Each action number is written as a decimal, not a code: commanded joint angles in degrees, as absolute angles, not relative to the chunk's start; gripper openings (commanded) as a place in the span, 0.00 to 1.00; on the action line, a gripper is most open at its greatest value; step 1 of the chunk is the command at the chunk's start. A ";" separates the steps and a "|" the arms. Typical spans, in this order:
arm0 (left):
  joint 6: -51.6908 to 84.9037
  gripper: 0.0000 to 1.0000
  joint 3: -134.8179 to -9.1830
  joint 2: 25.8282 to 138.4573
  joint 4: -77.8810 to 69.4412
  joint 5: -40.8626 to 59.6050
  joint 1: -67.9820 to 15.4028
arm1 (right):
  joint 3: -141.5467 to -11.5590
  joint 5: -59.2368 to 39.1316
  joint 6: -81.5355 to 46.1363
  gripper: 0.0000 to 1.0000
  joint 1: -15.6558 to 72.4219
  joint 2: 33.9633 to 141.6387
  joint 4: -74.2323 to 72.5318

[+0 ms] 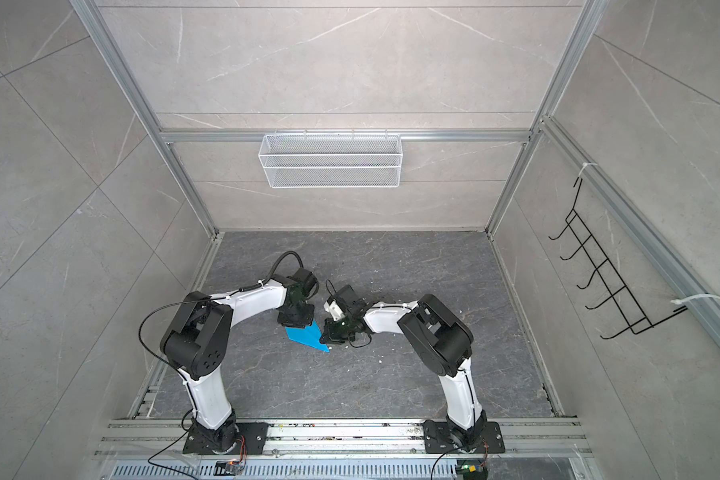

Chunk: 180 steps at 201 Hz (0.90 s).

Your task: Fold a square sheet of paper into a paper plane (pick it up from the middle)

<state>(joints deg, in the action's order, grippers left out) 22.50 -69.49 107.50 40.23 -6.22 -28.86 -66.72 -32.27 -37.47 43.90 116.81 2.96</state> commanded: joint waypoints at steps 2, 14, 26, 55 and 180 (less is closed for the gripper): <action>21.92 0.16 -68.81 110.96 40.99 -12.56 -26.33 | -64.00 -26.61 -36.71 0.04 43.85 121.46 9.89; 21.65 0.15 -68.82 111.18 40.63 -12.89 -25.69 | -64.00 -26.60 -36.71 0.03 43.88 121.46 9.93; 21.58 0.14 -68.73 111.30 40.32 -12.84 -24.99 | -63.97 -26.56 -36.66 0.04 43.88 121.55 10.01; 21.49 0.14 -68.29 111.18 38.93 -11.87 -23.61 | -63.99 -26.55 -36.74 0.04 43.89 121.81 10.11; 22.89 0.13 -69.41 113.71 36.80 -9.65 -18.07 | -63.93 -26.58 -36.59 0.03 43.90 121.64 10.36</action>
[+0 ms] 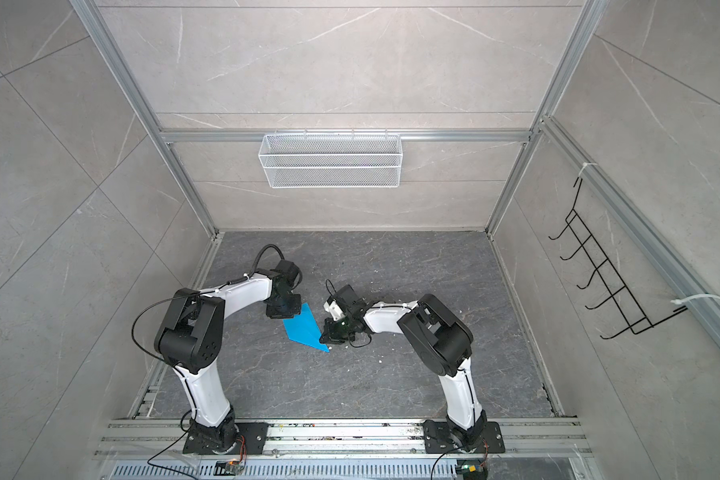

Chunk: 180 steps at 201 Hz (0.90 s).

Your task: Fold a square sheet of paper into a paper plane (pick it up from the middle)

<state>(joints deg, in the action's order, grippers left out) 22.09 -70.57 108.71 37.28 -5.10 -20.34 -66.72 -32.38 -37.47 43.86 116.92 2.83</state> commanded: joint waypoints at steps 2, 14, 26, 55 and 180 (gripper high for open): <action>22.97 0.13 -69.47 113.75 36.82 -9.66 -18.01 | -63.93 -26.55 -36.59 0.04 43.85 121.64 10.37; 23.50 0.13 -69.78 114.06 36.91 -9.52 -17.78 | -63.91 -26.57 -36.57 0.03 43.81 121.55 10.35; 24.14 0.13 -70.13 114.28 37.04 -9.32 -17.43 | -63.92 -26.71 -36.62 0.04 43.85 121.55 10.37; 26.48 0.12 -70.20 114.51 36.48 -8.74 -16.46 | -63.81 -26.76 -36.67 0.04 43.86 121.50 10.20; 37.45 0.18 -72.77 114.06 37.69 -12.32 -14.14 | -61.97 -27.47 -37.28 0.04 43.83 120.52 8.79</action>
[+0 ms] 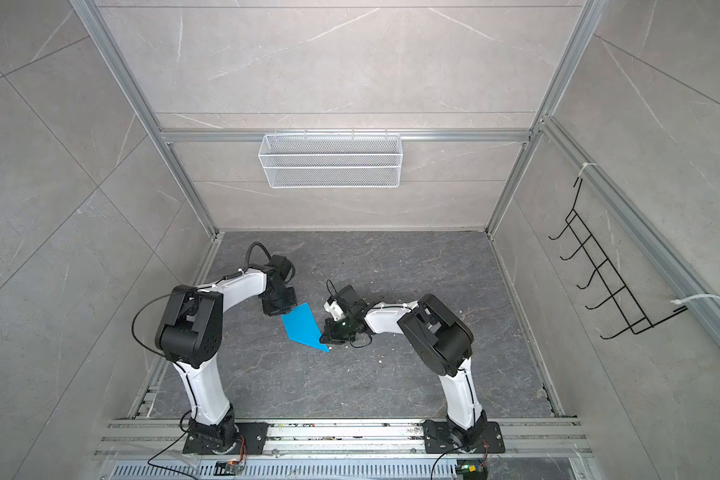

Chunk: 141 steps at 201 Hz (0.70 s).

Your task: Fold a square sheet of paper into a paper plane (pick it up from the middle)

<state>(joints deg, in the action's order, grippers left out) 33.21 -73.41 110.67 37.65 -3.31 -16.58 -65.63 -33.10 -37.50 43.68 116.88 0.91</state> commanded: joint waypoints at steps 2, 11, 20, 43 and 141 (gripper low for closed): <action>37.55 0.18 -72.73 113.97 37.77 -12.44 -14.08 | -61.90 -27.48 -37.33 0.04 43.85 120.50 8.79; 37.79 0.18 -72.55 113.32 37.63 -12.74 -13.98 | -61.72 -27.45 -37.30 0.04 43.86 120.37 8.61; 37.73 0.18 -72.21 112.78 37.01 -12.26 -13.99 | -61.46 -27.49 -37.40 0.03 43.83 120.25 8.36; 37.54 0.21 -71.63 109.98 36.45 -11.43 -13.98 | -61.40 -27.82 -37.54 0.04 43.87 120.23 7.89; 45.78 0.39 -53.17 87.21 18.28 11.56 -19.93 | -64.85 -32.97 -35.82 0.06 43.83 117.60 5.28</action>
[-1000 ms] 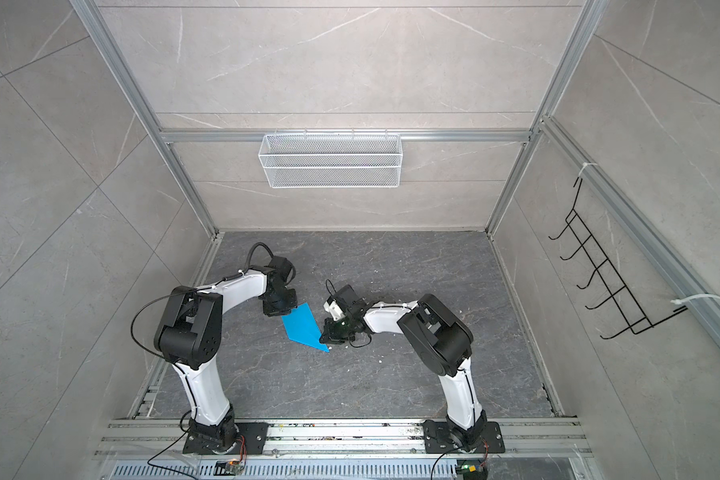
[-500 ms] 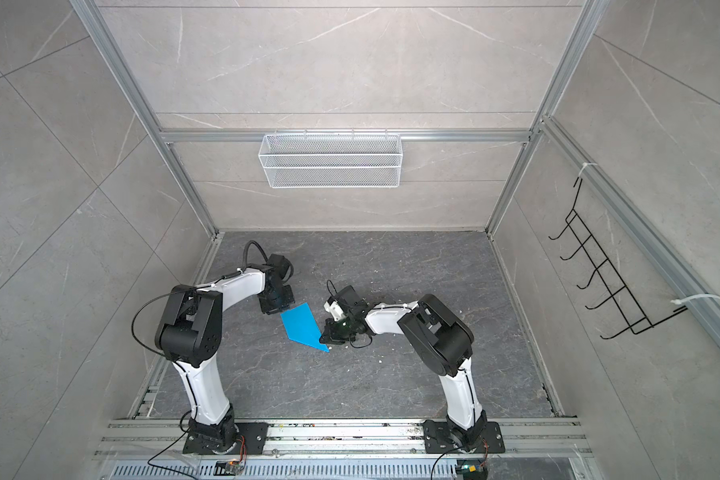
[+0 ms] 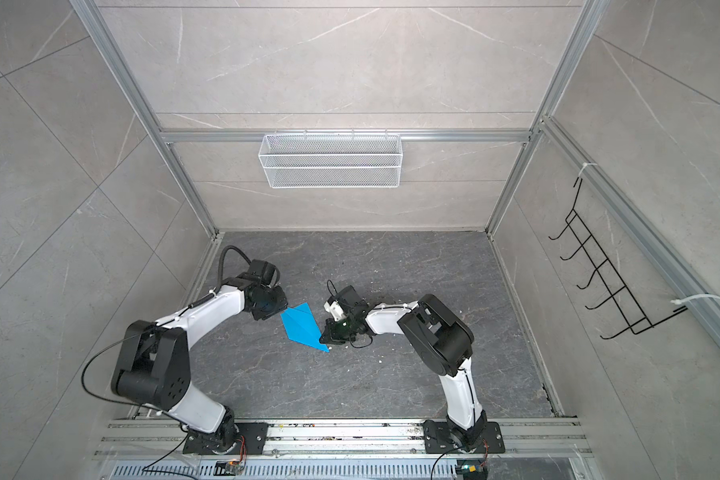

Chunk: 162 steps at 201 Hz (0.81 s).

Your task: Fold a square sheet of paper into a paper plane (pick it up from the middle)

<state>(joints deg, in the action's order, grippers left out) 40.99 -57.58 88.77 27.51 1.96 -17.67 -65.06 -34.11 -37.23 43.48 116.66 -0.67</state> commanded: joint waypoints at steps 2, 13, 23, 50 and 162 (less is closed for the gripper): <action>46.10 0.38 -52.80 87.30 17.75 11.81 -20.10 | -64.84 -33.03 -35.83 0.06 43.85 117.42 5.08; 47.34 0.33 -51.27 87.86 15.68 12.67 -20.86 | -65.34 -33.38 -35.96 0.06 43.85 116.36 4.26; 47.70 0.27 -50.80 88.68 15.39 12.59 -21.33 | -65.81 -33.99 -35.99 0.07 43.79 115.65 3.66; 48.71 0.19 -49.83 89.54 16.57 11.95 -21.45 | -66.95 -37.49 -36.28 0.07 43.58 115.68 1.15; 48.70 0.09 -50.30 94.52 16.68 8.83 -21.40 | -70.97 -37.54 -38.61 0.06 43.10 119.82 0.14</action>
<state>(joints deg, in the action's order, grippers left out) 47.62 -49.12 94.11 16.64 10.41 -21.61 -67.81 -38.85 -39.03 43.35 117.49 -2.59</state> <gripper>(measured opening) 0.091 0.065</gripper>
